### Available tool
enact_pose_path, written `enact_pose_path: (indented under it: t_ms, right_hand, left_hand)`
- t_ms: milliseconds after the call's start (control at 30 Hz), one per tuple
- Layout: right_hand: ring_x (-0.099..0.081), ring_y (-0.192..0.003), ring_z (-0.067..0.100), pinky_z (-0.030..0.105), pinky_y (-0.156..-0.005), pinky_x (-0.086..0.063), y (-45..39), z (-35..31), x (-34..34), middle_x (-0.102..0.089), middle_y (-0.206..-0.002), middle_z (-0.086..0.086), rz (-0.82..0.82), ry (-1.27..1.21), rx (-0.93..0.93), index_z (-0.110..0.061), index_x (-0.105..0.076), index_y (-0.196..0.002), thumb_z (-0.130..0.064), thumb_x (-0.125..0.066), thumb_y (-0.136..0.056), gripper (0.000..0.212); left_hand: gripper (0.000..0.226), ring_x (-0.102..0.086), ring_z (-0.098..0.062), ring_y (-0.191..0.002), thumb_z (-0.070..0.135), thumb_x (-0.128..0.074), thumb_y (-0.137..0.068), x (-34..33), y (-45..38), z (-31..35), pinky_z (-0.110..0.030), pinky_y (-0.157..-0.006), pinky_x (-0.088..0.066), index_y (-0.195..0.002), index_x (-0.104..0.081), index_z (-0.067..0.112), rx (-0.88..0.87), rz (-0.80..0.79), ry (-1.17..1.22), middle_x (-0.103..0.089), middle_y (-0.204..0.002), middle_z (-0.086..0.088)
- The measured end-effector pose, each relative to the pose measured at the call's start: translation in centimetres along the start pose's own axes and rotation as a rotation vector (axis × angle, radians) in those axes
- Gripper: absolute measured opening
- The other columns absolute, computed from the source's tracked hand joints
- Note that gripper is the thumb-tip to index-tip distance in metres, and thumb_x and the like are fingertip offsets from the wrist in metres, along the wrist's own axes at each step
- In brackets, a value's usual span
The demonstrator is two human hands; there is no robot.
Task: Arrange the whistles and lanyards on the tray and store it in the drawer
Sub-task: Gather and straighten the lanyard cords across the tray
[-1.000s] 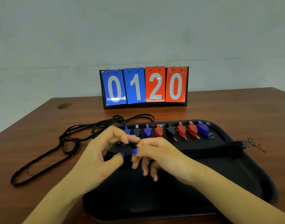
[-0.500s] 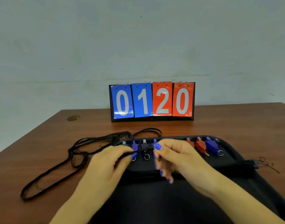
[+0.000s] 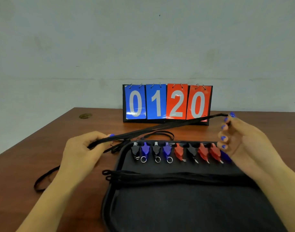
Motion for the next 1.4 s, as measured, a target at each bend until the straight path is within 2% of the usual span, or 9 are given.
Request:
enact_pose_path:
  t_ms: [133,200,333,533,600,733,967,1233,1400]
  right_hand:
    - [-0.041,-0.037,0.007,0.016,-0.038,-0.035,-1.4,-0.3,2.7,-0.048,-0.047,-0.008,0.164,-0.129,-0.03,-0.02,-0.048,-0.068,-0.024,-0.04,-0.096,0.029]
    - [-0.037,-0.035,0.009,0.02,-0.042,-0.029,-1.9,-0.9,4.1,-0.044,-0.045,-0.007,0.234,-0.126,-0.012,-0.02,-0.042,-0.063,-0.024,-0.041,-0.093,0.03]
    - [-0.035,-0.028,0.008,0.022,-0.042,-0.026,-3.1,-2.6,6.3,-0.042,-0.051,-0.003,0.334,0.107,0.027,-0.02,-0.037,-0.061,-0.025,-0.044,-0.089,0.029]
    - [-0.039,-0.041,0.019,0.029,-0.048,-0.034,-3.2,-3.2,9.5,-0.047,-0.057,0.012,0.241,0.674,0.06,0.001,-0.061,-0.082,-0.021,-0.056,-0.089,0.024]
    - [-0.038,-0.043,0.019,0.032,-0.051,-0.035,-1.9,-2.5,10.8,-0.04,-0.054,0.01,0.152,0.805,0.088,0.007,-0.059,-0.076,-0.042,-0.061,-0.082,0.05]
    - [-0.035,-0.038,0.015,0.026,-0.043,-0.037,-0.5,-2.8,11.9,-0.037,-0.042,0.0,0.009,1.056,0.062,-0.006,-0.042,-0.053,-0.086,-0.063,-0.031,0.086]
    - [-0.026,-0.034,0.012,0.019,-0.036,-0.027,-1.6,-2.7,13.9,-0.033,-0.04,0.001,-0.017,1.232,0.036,-0.008,-0.039,-0.053,-0.025,-0.062,-0.085,0.042]
    - [-0.033,-0.028,0.006,0.012,-0.032,-0.028,-2.4,-1.4,14.7,-0.038,-0.033,-0.004,-0.046,1.387,-0.03,-0.008,-0.044,-0.052,-0.021,-0.065,-0.084,0.04]
    - [-0.036,-0.034,0.004,0.02,-0.045,-0.03,-2.3,-1.3,14.8,-0.043,-0.04,-0.003,-0.027,1.439,-0.046,-0.008,-0.049,-0.055,-0.023,-0.064,-0.084,0.037]
  left_hand:
    - [0.028,-0.048,-0.003,-0.044,0.013,-0.066,-0.08,-0.5,-0.2,-0.4,-0.02,-0.047,-0.032,-0.072,-0.07,0.039,0.017,-0.225,-0.144,-0.059,-0.051,0.017]
    - [0.016,-0.048,-0.001,-0.045,0.037,-0.068,-0.075,-1.0,-0.1,-0.5,-0.018,-0.05,-0.034,-0.06,-0.069,0.032,0.071,-0.41,-0.073,-0.058,-0.05,0.012]
    - [0.059,-0.048,-0.002,-0.047,0.084,-0.051,-0.055,-1.6,0.3,-1.0,-0.009,-0.052,-0.036,-0.055,-0.062,0.026,0.028,-0.524,-0.016,-0.055,-0.052,0.005]
    - [0.042,-0.037,-0.008,-0.043,0.053,-0.034,-0.089,-1.7,-0.3,-1.8,-0.019,-0.045,-0.023,-0.062,-0.053,0.027,-0.012,-0.296,-0.126,-0.042,-0.046,0.006]
    - [0.028,-0.042,-0.006,-0.047,0.048,-0.041,-0.086,-1.7,-0.2,-1.6,-0.019,-0.047,-0.026,-0.066,-0.052,0.033,-0.061,-0.307,-0.174,-0.051,-0.052,0.012]
    - [0.009,-0.05,0.002,-0.052,0.038,-0.047,-0.082,-2.0,-0.3,-1.6,-0.013,-0.051,-0.033,-0.077,-0.055,0.038,-0.049,-0.315,-0.177,-0.059,-0.059,0.022]
    - [0.029,-0.058,-0.007,-0.061,0.018,-0.061,-0.084,-2.8,0.4,-2.2,-0.019,-0.055,-0.041,-0.08,-0.057,0.046,-0.077,-0.427,-0.25,-0.063,-0.071,0.019]
    - [0.021,-0.056,-0.01,-0.063,0.021,-0.063,-0.083,-3.0,0.5,-2.7,-0.021,-0.054,-0.042,-0.087,-0.058,0.042,-0.09,-0.446,-0.319,-0.062,-0.076,0.021]
    - [0.025,-0.053,-0.006,-0.065,0.02,-0.061,-0.084,-3.5,0.5,-2.6,-0.023,-0.049,-0.038,-0.087,-0.05,0.043,-0.104,-0.481,-0.345,-0.053,-0.057,0.001]
Point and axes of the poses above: each hand's wrist, its own y-axis away from the middle knuckle, its own x-axis out of the back of the hand, z = x × y, the point moved 2 cm from there along -y, towards the middle knuckle
